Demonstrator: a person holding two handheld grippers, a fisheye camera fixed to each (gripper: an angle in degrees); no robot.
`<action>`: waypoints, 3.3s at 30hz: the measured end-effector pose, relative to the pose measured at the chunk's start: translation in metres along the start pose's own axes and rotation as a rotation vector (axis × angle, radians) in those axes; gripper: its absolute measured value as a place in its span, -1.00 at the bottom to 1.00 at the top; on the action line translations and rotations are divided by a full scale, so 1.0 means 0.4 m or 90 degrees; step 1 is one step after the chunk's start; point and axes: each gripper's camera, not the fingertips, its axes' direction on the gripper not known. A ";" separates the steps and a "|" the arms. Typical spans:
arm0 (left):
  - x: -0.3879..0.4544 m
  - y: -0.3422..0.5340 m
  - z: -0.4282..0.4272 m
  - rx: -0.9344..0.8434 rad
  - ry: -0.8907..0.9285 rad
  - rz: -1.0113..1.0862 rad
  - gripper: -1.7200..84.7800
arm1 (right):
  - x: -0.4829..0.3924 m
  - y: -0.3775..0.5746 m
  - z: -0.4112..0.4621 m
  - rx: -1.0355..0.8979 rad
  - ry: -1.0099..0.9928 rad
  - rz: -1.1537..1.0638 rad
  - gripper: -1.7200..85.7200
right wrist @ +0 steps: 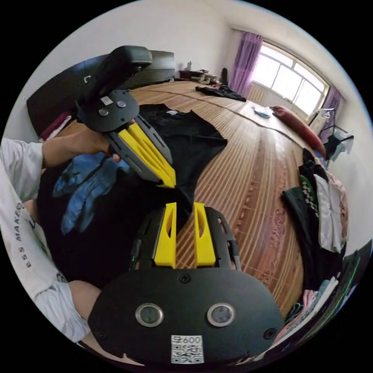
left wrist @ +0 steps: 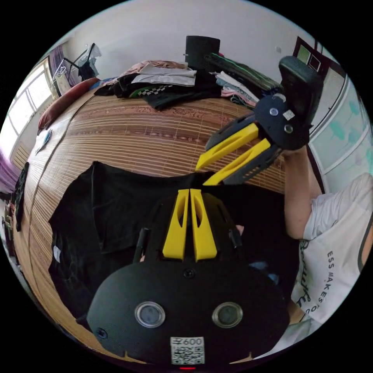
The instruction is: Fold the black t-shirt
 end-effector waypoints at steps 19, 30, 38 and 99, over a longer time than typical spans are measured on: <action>0.105 0.079 0.106 -0.018 0.087 -0.019 -0.92 | 0.090 -0.023 -0.036 -0.021 -0.012 0.062 -0.98; 0.131 0.120 0.163 -0.033 0.162 -0.013 -0.80 | 0.307 -0.042 -0.144 -0.001 -0.169 0.232 -0.98; 0.057 0.072 0.133 0.005 0.232 -0.034 -0.89 | 0.401 -0.077 -0.233 0.010 -0.209 0.291 -0.98; 0.514 -0.320 -0.020 0.027 -0.143 -0.148 -0.94 | 0.408 -0.006 -0.245 -0.031 -0.148 0.283 -0.98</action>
